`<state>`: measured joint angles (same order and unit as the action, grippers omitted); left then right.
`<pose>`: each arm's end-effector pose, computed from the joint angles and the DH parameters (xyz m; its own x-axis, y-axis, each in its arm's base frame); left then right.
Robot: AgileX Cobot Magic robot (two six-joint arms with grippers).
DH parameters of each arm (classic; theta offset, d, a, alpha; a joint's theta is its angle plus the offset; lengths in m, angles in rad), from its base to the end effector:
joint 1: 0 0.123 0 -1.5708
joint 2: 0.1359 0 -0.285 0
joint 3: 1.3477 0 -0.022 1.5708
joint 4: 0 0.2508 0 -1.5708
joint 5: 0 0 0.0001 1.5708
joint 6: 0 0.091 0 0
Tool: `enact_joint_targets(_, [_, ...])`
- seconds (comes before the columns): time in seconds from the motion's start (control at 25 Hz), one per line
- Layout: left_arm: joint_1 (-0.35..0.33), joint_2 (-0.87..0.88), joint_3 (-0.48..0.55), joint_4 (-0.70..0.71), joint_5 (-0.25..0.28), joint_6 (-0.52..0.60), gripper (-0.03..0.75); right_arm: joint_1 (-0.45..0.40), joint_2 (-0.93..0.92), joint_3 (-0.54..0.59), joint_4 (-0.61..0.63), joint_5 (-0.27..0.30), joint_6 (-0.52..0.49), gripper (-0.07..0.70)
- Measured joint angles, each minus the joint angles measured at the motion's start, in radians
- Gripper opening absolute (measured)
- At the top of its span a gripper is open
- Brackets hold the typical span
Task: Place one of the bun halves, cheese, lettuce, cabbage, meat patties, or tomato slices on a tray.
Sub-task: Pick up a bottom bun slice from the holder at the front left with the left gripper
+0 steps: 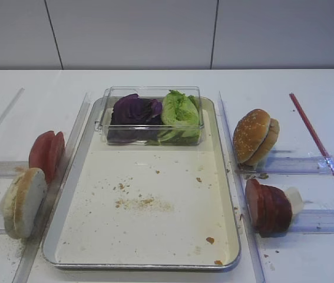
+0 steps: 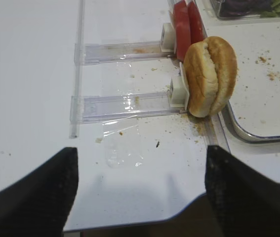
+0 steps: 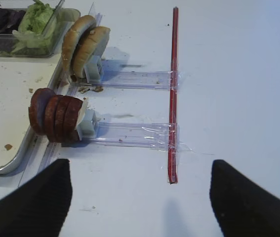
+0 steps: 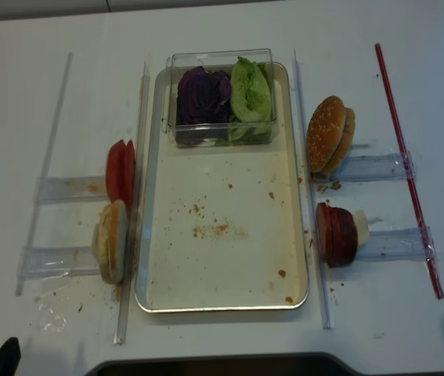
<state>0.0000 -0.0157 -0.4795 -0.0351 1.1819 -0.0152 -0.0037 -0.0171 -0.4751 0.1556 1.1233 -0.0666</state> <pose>-0.0105 -0.0030 0.2621 -0.5646 -0.0285 -0.8249 0.0107 0.9991 -0.0419 -0.0078 0.0127 0.2662 -0.5135 0.0031 -0.8581 -0.1156 0.9906 0.0727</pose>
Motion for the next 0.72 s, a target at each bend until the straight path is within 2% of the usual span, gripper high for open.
enact_joint_targets(0.72, [0.000,0.000,0.000,0.000,0.000,0.000,0.491,0.000,0.000,0.000,0.000,0.000,-0.004,0.573])
